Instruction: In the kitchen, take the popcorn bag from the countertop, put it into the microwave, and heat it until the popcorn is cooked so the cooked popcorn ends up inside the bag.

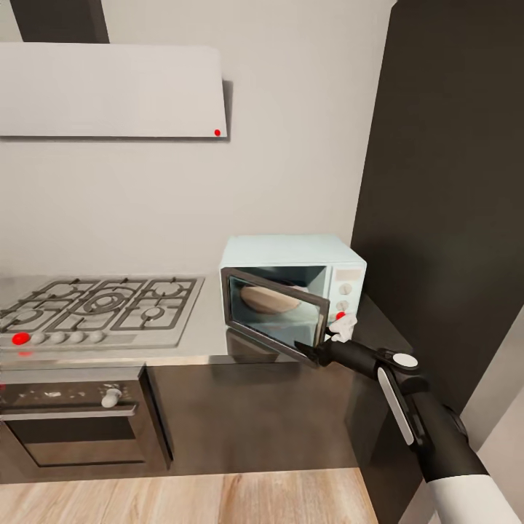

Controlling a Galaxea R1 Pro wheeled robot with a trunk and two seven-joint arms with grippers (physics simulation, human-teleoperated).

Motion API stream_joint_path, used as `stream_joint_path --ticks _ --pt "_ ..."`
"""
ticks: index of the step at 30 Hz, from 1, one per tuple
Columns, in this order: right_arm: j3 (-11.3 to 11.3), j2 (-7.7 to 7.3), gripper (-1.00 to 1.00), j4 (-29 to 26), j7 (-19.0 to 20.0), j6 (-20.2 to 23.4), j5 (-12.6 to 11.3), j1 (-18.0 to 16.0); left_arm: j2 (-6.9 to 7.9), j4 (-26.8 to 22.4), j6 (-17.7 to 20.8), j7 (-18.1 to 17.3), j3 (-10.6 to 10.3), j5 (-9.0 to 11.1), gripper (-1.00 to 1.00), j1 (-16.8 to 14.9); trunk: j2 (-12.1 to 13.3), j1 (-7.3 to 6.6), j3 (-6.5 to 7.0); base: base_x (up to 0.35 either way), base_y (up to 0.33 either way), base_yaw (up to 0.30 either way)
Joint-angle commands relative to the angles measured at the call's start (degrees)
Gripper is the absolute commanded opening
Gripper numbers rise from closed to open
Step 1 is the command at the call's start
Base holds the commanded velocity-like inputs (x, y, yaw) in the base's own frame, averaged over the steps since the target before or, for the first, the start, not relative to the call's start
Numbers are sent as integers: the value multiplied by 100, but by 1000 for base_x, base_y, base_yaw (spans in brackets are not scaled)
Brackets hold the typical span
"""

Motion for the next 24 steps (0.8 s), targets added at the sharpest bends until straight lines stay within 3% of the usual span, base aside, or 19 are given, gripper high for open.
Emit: stream_joint_path --ticks 1,24 --pt "4 -3 100 -7 11 49 -24 -4 -2 5 -19 5 32 2 100 -4 -4 0 -7 0 2 0" --pt "57 -3 100 -16 11 49 -24 -4 -2 5 -19 5 33 2 100 -4 -4 0 -7 -103 113 0"
